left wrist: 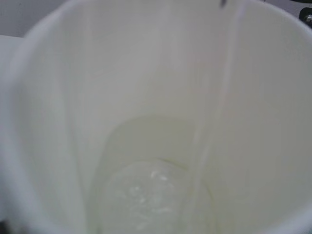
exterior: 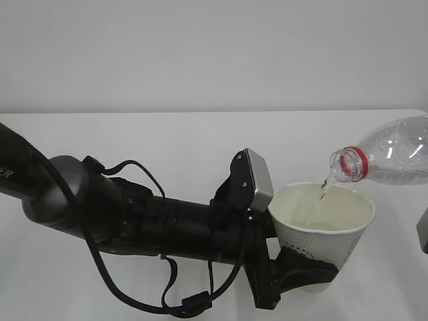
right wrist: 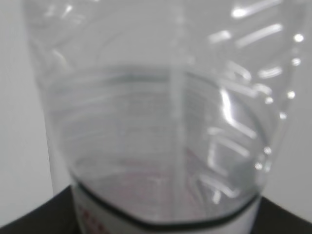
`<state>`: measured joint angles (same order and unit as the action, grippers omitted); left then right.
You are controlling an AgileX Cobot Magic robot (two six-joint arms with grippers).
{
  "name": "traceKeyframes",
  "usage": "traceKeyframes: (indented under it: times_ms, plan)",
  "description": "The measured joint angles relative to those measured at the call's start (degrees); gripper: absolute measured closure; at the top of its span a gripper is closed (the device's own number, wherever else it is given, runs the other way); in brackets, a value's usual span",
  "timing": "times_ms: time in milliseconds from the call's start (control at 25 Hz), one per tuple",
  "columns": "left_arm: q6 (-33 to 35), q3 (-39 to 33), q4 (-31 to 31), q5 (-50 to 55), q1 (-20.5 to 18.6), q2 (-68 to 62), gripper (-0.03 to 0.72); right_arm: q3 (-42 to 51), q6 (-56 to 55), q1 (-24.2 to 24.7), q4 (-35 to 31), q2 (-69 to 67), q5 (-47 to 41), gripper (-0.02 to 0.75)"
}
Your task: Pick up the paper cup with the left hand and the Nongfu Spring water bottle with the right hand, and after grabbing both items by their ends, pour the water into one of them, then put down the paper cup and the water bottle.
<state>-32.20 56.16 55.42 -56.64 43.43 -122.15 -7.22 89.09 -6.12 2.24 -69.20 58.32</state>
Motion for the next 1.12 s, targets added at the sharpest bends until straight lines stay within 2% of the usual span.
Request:
traceKeyframes:
  times_ms: [1120]
  plan:
    - [0.0,0.0,0.1,0.3,0.0,0.0,0.205,0.0,0.4,0.0,0.0,0.0,0.0,0.349]
